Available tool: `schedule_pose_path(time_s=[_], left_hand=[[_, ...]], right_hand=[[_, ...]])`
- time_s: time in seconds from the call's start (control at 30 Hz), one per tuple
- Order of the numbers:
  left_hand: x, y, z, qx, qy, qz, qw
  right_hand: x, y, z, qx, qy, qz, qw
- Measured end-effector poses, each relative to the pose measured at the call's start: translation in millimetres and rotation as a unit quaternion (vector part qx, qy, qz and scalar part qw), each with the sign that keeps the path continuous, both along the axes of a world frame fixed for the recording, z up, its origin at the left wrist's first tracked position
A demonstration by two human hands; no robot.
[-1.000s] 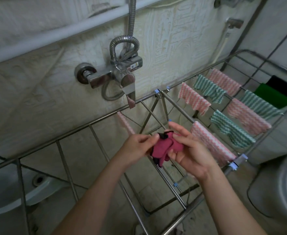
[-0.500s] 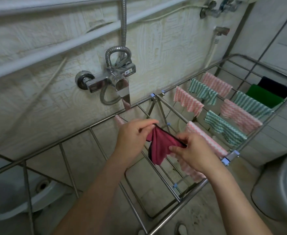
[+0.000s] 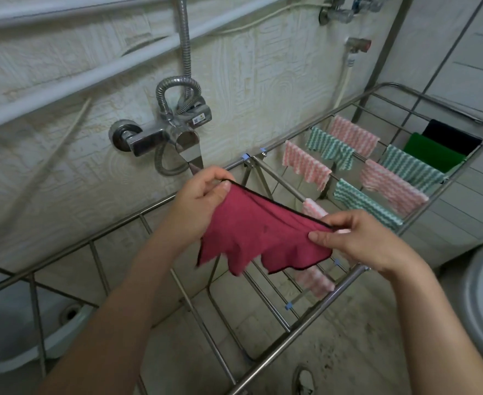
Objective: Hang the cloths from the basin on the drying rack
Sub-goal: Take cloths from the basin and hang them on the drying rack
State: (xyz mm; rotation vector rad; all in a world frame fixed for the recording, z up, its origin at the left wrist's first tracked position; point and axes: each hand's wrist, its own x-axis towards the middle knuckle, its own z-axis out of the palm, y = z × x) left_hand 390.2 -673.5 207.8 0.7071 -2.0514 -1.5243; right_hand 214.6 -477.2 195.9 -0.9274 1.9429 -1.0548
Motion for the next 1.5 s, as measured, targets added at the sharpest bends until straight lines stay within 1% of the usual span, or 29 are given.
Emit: schedule_pose_path(time_s=[0.07,0.17,0.23,0.3,0.37,0.4,0.47,0.53,0.57,0.6,0.67,0.73,0.8,0.93,1.03,1.1,1.17,1.23,1.33,1.37,1.43,1.5], left_hand=[[14.2,-0.9,-2.4,0.050,-0.020,-0.019,0.998],[39.5,2.2,-21.4,0.112,-0.062,-0.019,0.992],[53.0,7.0,-33.1,0.164,-0.066,-0.035,0.984],[60.7,13.3,-35.9,0.215,-0.060,-0.080,0.972],[67.5,18.0,-35.1,0.263,-0.033,-0.116,0.957],[69.5,19.2,-34.9,0.283,-0.019,-0.127,0.951],[73.5,20.3,-39.2,0.314,0.001,-0.121,0.942],[73.6,22.4,-55.6,0.334,-0.010,-0.076,0.940],[71.5,23.3,-69.1,0.327,-0.037,-0.039,0.943],[69.1,24.5,-84.5,0.297,-0.086,-0.001,0.951],[64.0,25.9,-114.7,0.176,-0.209,0.051,0.961],[59.8,26.7,-134.4,0.053,-0.291,0.059,0.953],[58.1,26.0,-140.7,-0.030,-0.335,0.068,0.939],[55.4,23.7,-143.3,-0.108,-0.368,0.084,0.920],[56.5,25.9,-147.1,-0.105,-0.358,0.087,0.924],[58.0,27.8,-148.5,-0.083,-0.318,0.088,0.940],[58.1,28.0,-146.7,-0.075,-0.283,0.077,0.953],[59.4,25.5,-148.2,-0.060,-0.273,0.044,0.959],[60.9,19.5,-150.0,-0.014,-0.274,0.006,0.962],[59.7,18.4,-150.0,-0.004,-0.278,0.000,0.961],[54.1,18.7,-152.2,0.005,-0.286,0.005,0.958],[49.0,19.8,-153.7,0.024,-0.278,0.032,0.960]], right_hand=[[-5.0,0.6,4.8,-0.031,-0.093,0.006,0.995],[-8.1,-2.8,-3.2,-0.051,-0.227,0.020,0.972],[-7.8,-2.4,-14.4,-0.059,-0.285,0.042,0.956],[-5.4,2.7,-13.9,-0.081,-0.328,0.086,0.937],[-1.9,7.3,-4.1,-0.111,-0.360,0.120,0.918],[-0.6,9.2,3.0,-0.119,-0.362,0.123,0.916],[-0.1,2.1,8.1,-0.095,-0.345,0.109,0.927],[1.0,-12.8,-0.4,-0.022,-0.300,0.093,0.949],[2.1,-23.2,-11.1,0.029,-0.258,0.075,0.963],[4.7,-34.0,-24.8,0.080,-0.197,0.053,0.976],[10.8,-55.5,-57.7,0.150,-0.068,0.032,0.986],[16.2,-72.7,-87.7,0.167,0.023,0.031,0.985],[19.8,-85.0,-108.5,0.159,0.088,0.024,0.983],[26.6,-96.7,-117.9,0.132,0.186,0.006,0.974],[34.7,-98.9,-118.9,0.099,0.225,-0.004,0.969],[37.9,-94.3,-121.4,0.092,0.248,0.010,0.964],[37.5,-84.6,-124.8,0.099,0.251,0.045,0.962],[37.4,-71.2,-124.8,0.129,0.227,0.121,0.958],[43.3,-49.0,-117.9,0.220,0.155,0.242,0.932],[47.0,-42.6,-114.1,0.246,0.153,0.264,0.920],[52.9,-31.2,-110.3,0.273,0.180,0.289,0.900],[57.5,-24.8,-111.1,0.280,0.193,0.294,0.893]])
